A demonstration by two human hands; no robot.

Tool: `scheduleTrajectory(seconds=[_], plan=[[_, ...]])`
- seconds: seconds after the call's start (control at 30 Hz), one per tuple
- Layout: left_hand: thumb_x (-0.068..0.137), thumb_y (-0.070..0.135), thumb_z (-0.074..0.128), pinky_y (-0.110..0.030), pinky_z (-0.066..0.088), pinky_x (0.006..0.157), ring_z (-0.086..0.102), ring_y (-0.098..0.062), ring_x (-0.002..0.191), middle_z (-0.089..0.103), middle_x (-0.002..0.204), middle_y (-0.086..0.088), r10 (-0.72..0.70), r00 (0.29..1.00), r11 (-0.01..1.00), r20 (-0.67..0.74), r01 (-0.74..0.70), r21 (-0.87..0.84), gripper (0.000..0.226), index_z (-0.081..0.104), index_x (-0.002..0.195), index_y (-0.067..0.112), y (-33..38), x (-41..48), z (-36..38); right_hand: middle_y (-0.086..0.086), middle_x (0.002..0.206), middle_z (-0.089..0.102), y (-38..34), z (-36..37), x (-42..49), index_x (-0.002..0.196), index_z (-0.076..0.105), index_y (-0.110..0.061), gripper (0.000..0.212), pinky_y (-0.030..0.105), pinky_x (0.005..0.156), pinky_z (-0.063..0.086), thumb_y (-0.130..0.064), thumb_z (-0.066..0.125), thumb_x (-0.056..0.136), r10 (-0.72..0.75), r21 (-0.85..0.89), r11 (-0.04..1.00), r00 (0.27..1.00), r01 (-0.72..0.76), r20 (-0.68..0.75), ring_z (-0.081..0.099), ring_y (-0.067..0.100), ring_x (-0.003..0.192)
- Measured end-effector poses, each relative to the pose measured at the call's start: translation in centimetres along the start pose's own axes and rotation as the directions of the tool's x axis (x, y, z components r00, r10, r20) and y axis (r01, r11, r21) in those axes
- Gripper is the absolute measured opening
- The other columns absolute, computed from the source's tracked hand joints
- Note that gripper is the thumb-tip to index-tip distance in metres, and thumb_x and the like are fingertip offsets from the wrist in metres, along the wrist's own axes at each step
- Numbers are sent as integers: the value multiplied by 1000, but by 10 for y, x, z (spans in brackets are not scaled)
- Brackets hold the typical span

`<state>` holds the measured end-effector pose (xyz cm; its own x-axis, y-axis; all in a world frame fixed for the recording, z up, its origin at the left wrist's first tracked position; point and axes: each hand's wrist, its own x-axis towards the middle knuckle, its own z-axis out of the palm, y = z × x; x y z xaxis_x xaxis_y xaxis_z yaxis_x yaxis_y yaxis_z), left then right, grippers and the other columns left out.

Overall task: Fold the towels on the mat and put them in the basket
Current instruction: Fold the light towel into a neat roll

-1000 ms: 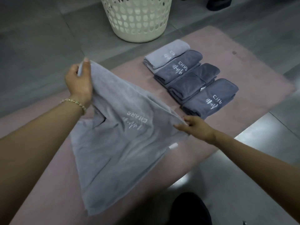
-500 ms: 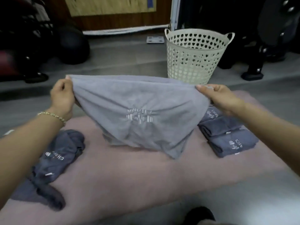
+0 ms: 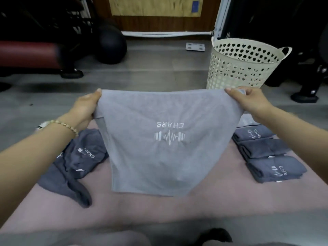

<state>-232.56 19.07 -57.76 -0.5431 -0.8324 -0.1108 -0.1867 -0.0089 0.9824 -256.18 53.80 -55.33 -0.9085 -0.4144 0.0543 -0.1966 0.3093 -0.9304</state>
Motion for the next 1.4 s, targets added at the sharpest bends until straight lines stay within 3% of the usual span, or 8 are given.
scheduleTrajectory(seconds=[0.23,0.4,0.57,0.67,0.83,1.07,1.2,1.4], plan=[[97,28,50,-11,46,41,50,-19,74,52,89,-10,-58,996,984,-67,69,167,23,58,87,9,-103,51,53,-5,65,57,108,68,55,59,63,-9,38,28,61,41,-41,78,73,161,-175,973,985,-149,58,49,8,68],[91,32,59,-30,48,67,51,-18,76,56,73,-13,-76,989,960,-128,107,257,35,60,67,7,-151,109,69,6,89,68,152,99,98,92,74,0,34,30,77,47,-32,74,80,198,-327,933,973,-150,117,58,14,84],[95,29,54,-12,45,39,50,-2,31,57,37,9,-107,992,966,-64,119,228,37,58,64,9,-176,160,86,10,77,70,185,120,151,94,74,-8,32,28,69,46,-38,65,86,218,-575,798,976,-181,-4,66,27,85],[97,25,50,-12,51,55,62,-1,51,66,52,11,-117,992,985,-45,122,126,27,64,79,10,-191,182,100,3,53,66,214,145,180,90,72,1,26,31,70,57,-23,64,89,368,-208,903,927,-375,-76,63,20,57],[97,36,46,-32,28,112,34,-26,137,30,151,-12,-290,957,875,6,263,407,62,20,149,16,-250,167,112,17,129,55,261,171,162,141,38,-8,52,28,80,45,-15,58,93,469,-69,883,880,-464,73,54,22,96],[94,21,55,-25,48,60,56,-22,73,59,96,-14,-389,918,805,77,299,512,24,58,108,2,-342,77,77,12,97,61,343,148,46,107,59,-6,31,36,91,47,-13,74,80,515,-272,829,857,-489,28,59,27,93],[91,24,61,-15,47,55,61,-24,79,63,92,-12,-392,919,822,43,328,466,24,60,101,2,-347,59,64,8,98,67,356,136,22,103,65,-4,32,30,82,48,-21,76,78,563,-258,804,825,-535,44,64,26,93],[83,36,69,-22,54,71,69,-18,93,71,106,-2,-670,661,735,338,526,429,36,64,112,15,-332,35,59,11,100,64,342,143,7,94,64,-8,24,34,82,50,-21,76,79,658,-266,747,734,-610,166,62,28,90]])
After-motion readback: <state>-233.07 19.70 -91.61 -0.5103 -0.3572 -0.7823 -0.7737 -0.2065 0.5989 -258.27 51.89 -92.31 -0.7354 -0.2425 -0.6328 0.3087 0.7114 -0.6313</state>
